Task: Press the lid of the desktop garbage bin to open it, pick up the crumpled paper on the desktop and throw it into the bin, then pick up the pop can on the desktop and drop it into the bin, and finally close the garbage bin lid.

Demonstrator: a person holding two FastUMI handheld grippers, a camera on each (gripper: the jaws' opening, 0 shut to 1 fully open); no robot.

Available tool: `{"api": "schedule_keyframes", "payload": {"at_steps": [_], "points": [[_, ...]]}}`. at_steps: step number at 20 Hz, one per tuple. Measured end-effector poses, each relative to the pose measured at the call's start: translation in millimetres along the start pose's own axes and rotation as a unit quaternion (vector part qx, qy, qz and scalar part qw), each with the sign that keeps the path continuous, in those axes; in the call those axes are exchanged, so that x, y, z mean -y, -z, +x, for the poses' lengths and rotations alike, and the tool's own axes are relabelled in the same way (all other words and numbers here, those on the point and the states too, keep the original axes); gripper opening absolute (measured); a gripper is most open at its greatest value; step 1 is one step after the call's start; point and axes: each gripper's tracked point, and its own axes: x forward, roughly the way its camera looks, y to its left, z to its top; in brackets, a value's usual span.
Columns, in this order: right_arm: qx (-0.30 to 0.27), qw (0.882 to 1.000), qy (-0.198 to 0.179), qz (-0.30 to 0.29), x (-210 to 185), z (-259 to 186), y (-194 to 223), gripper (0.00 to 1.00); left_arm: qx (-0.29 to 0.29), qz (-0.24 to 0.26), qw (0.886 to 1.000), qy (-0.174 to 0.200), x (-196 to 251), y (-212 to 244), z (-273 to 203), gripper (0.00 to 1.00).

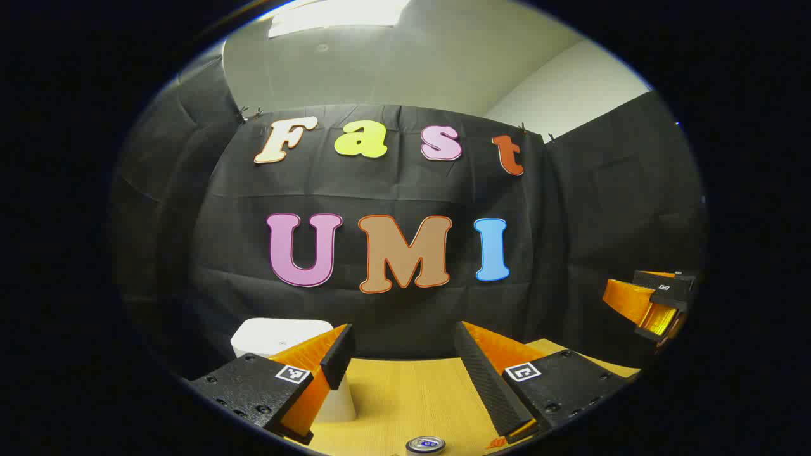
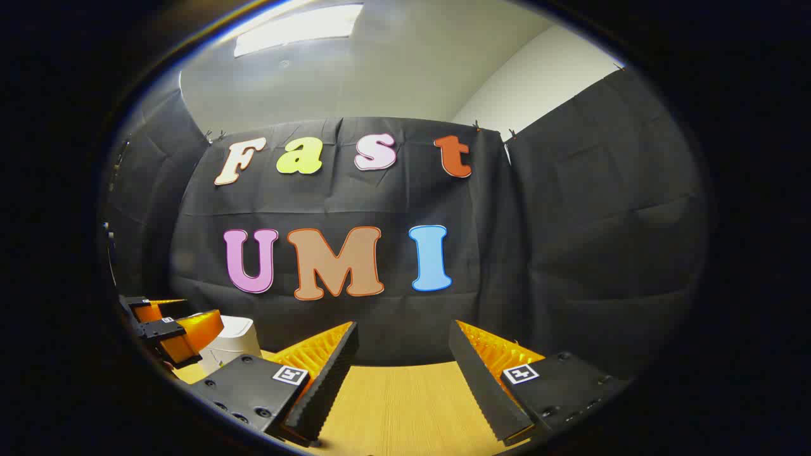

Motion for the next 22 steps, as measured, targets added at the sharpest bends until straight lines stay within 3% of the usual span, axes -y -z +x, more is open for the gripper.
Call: {"api": "schedule_keyframes", "payload": {"at_steps": [22], "points": [[-0.017,0.999,-0.042,-0.014,-9,-4,9,0.96,-0.007,0.008,1.000,-0.023,1,-3,-16,0.95]]}}
